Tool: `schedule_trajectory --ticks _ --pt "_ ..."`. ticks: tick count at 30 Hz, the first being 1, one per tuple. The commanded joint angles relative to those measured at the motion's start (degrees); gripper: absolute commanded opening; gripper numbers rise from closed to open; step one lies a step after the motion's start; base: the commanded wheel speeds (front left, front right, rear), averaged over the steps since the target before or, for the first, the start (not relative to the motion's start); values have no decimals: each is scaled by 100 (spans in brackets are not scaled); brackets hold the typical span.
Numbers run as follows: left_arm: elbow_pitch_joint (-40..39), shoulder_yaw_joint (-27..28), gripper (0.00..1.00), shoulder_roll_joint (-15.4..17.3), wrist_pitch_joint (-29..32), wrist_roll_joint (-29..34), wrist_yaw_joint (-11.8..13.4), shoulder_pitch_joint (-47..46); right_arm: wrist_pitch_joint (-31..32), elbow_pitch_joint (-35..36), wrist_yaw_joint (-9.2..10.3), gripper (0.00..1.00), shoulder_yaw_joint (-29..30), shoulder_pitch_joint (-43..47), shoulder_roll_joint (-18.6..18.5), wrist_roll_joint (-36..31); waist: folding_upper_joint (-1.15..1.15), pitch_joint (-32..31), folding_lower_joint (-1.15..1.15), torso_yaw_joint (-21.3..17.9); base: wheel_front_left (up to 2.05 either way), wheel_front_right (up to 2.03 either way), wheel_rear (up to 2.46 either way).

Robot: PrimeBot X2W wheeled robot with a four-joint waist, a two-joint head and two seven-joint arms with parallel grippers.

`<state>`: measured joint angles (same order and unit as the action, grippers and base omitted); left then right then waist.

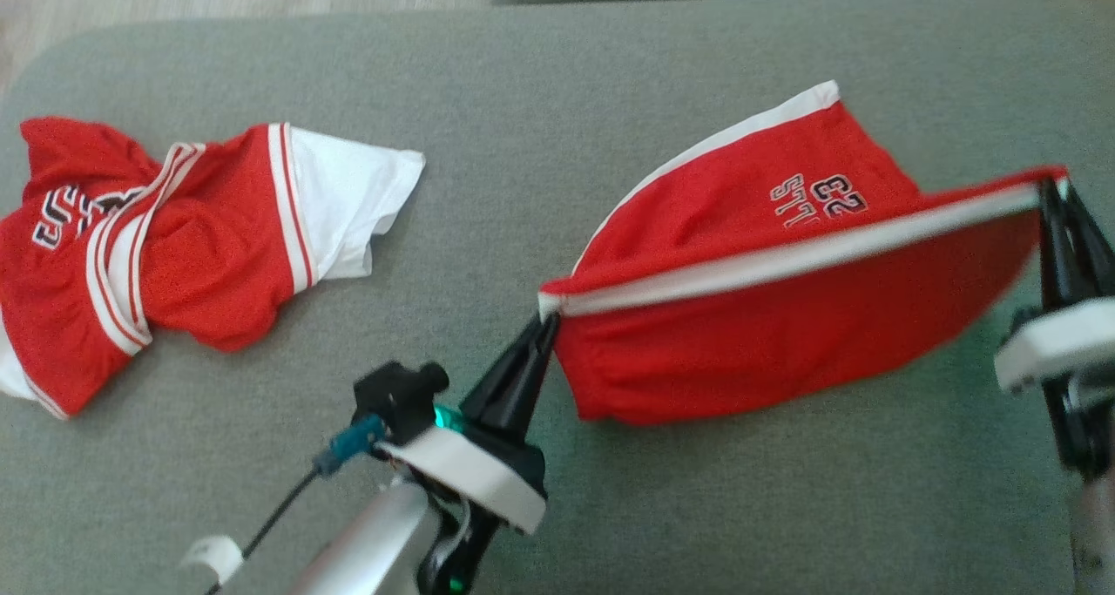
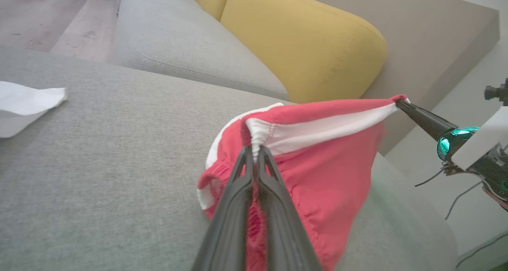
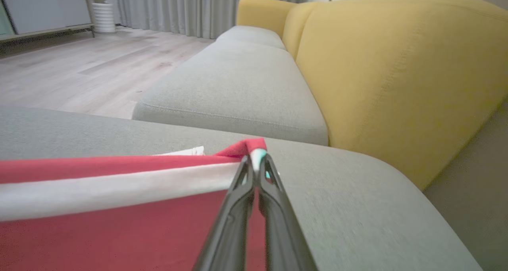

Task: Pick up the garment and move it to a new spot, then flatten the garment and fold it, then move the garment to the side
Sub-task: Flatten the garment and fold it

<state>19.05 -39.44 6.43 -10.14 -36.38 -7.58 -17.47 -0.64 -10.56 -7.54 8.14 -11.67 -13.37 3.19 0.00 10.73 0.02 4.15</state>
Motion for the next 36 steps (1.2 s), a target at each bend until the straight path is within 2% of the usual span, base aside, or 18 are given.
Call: schedule_trajectory --ticks 1,13,25,26,27,28,29,30,36 --pt "-32 241 0 -23 -18 -131 11 -354 -8 -79 5 0 -197 -449 -203 -70 0 177 -2 93 0 0 0" --pt "550 -77 0 -77 -321 -661 10 -1069 -227 -1886 5 0 -806 -2075 -305 -312 0 487 -2 346 0 0 0" --pt "919 -196 0 -127 -467 -751 9 -1295 -701 -2941 5 0 -1007 -2815 -182 -464 0 555 -2 452 0 0 0" --pt "941 -185 13 -136 -472 -757 9 -1306 -769 -3006 5 20 -993 -2868 -169 -462 0 559 -2 459 0 0 0" --pt "966 -170 35 -144 -475 -760 9 -1314 -855 -3063 5 96 -962 -2917 -158 -475 0 561 -2 464 0 0 0" --pt "994 -157 48 -151 -478 -759 9 -1319 -961 -3102 5 100 -878 -2961 -151 -521 0 563 -2 466 0 0 0" --pt "1019 -152 66 -158 -480 -761 9 -1320 -1042 -3147 5 100 -795 -2991 -130 -576 0 563 -2 469 0 0 0" --pt "1045 -153 99 -165 -481 -768 9 -1318 -1120 -3186 5 100 -740 -3014 -104 -628 0 563 -2 472 0 0 0" --pt "1104 -56 100 -199 -485 -693 9 -1205 -1402 -3330 5 100 -536 -2898 -34 -730 0 466 -2 459 0 0 0"
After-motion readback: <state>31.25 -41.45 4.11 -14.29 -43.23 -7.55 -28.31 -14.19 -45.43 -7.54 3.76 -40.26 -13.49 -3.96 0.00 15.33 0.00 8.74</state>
